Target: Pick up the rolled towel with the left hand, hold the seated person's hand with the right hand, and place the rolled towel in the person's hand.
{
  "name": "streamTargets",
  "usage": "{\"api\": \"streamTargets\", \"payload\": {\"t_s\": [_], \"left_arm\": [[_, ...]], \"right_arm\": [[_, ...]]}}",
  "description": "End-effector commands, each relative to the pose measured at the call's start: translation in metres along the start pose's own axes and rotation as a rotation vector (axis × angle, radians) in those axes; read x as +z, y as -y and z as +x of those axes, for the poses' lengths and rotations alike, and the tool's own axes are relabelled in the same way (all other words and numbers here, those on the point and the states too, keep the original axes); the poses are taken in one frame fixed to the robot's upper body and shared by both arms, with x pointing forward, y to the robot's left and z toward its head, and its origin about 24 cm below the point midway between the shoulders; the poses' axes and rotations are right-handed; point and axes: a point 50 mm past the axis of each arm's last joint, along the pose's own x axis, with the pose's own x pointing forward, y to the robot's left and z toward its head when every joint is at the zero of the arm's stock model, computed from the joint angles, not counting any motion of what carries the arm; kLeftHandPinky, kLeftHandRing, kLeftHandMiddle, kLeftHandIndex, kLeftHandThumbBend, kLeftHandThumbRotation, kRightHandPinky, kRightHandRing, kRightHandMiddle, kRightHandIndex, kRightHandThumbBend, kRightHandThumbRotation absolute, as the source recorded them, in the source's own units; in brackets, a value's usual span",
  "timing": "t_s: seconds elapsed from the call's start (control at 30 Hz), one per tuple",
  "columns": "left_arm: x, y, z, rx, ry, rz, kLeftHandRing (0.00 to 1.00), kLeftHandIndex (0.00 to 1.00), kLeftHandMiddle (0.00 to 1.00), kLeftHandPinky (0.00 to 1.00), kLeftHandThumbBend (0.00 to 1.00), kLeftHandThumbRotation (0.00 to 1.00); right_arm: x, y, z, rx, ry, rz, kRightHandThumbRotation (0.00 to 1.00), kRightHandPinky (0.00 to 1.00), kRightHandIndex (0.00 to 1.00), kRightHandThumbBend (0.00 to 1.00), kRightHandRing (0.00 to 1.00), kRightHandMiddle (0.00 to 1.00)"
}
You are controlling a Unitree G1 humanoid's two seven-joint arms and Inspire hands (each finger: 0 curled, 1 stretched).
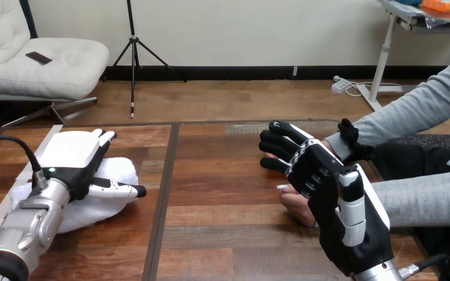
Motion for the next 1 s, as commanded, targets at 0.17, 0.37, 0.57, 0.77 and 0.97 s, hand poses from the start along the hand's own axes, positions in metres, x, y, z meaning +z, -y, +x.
{"api": "streamTargets", "payload": {"t_s": [0.17, 0.37, 0.57, 0.77, 0.97], "left_arm": [[0.004, -0.036, 0.016, 0.061, -0.001, 0.021, 0.95, 0.94, 0.97, 0.94, 0.97, 0.87], [0.006, -0.033, 0.017, 0.041, 0.001, 0.034, 0.95, 0.94, 0.97, 0.94, 0.98, 0.88], [0.009, -0.029, 0.018, 0.017, -0.001, 0.037, 0.96, 0.95, 0.98, 0.94, 0.97, 0.89], [0.012, -0.026, 0.019, -0.005, -0.004, 0.033, 0.96, 0.96, 0.98, 0.95, 0.96, 0.89], [0.015, -0.022, 0.019, -0.022, -0.005, 0.027, 0.96, 0.96, 0.99, 0.95, 0.96, 0.87]], "right_arm": [[0.016, 0.004, 0.012, 0.010, 0.088, -0.037, 1.00, 0.82, 0.84, 0.89, 0.85, 0.84], [0.016, 0.004, 0.011, 0.009, 0.087, -0.039, 1.00, 0.82, 0.84, 0.89, 0.85, 0.84], [0.016, 0.004, 0.011, 0.007, 0.086, -0.039, 1.00, 0.82, 0.83, 0.90, 0.85, 0.84], [0.016, 0.004, 0.011, 0.005, 0.085, -0.035, 1.00, 0.82, 0.83, 0.90, 0.85, 0.84], [0.016, 0.004, 0.010, 0.007, 0.085, -0.034, 1.00, 0.82, 0.84, 0.90, 0.85, 0.84]]}}
